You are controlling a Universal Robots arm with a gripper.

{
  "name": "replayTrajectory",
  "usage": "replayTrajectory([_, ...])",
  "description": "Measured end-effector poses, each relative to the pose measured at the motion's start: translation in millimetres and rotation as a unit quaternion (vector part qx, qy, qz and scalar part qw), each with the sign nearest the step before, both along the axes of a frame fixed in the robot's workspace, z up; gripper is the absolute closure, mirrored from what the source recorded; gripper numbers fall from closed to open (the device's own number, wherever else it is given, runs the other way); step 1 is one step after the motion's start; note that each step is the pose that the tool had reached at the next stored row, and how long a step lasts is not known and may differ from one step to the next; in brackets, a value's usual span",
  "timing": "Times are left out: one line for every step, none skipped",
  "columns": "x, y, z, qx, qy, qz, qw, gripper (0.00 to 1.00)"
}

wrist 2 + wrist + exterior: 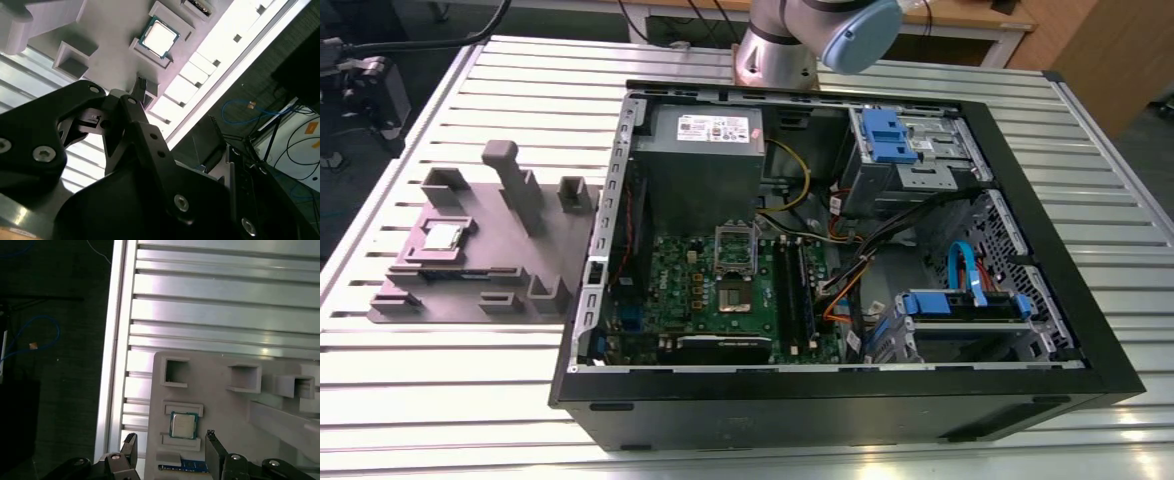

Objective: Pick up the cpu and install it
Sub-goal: 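Pick up the cpu and move it towards the insertion slot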

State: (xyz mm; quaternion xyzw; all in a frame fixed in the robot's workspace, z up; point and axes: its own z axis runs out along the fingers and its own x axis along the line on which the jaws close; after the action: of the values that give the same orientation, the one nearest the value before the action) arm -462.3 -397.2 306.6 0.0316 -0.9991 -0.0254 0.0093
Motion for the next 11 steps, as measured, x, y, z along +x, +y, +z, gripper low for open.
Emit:
replayTrajectory([0.0, 0.0, -2.0, 0.0, 0.0, 0.0, 1.0, 0.35])
replayTrajectory([0.0, -0.1, -3.7, 0.0, 0.0001, 0.0, 1.0, 0.35])
replayTrajectory([0.0, -0.1, -5.6, 0.0, 0.0, 0.0, 1.0, 0.35])
replayTrajectory([0.0, -0.1, -7.4, 0.0, 0.0, 0.0, 1.0, 0.35])
replayTrajectory([0.0, -0.1, -9.1, 0.0, 0.0001, 0.0, 1.0, 0.35])
replayTrajectory([0.0, -0.1, -10.9, 0.0, 0.0001, 0.0, 1.0, 0.35])
replayTrajectory([0.0, -0.1, -12.7, 0.0, 0.0001, 0.0, 1.0, 0.35])
replayTrajectory([0.0, -0.1, -14.7, 0.0001, 0.0, 0.0, 1.0, 0.35])
replayTrajectory([0.0, -0.3, -16.5, 0.0001, 0.0001, 0.0, 1.0, 0.35])
replayTrajectory([0.1, -0.7, -18.3, 0.0001, 0.0001, 0.0, 1.0, 0.35])
replayTrajectory([0.1, -1.4, -20.1, 0.0002, 0.0, 0.0, 1.0, 0.35])
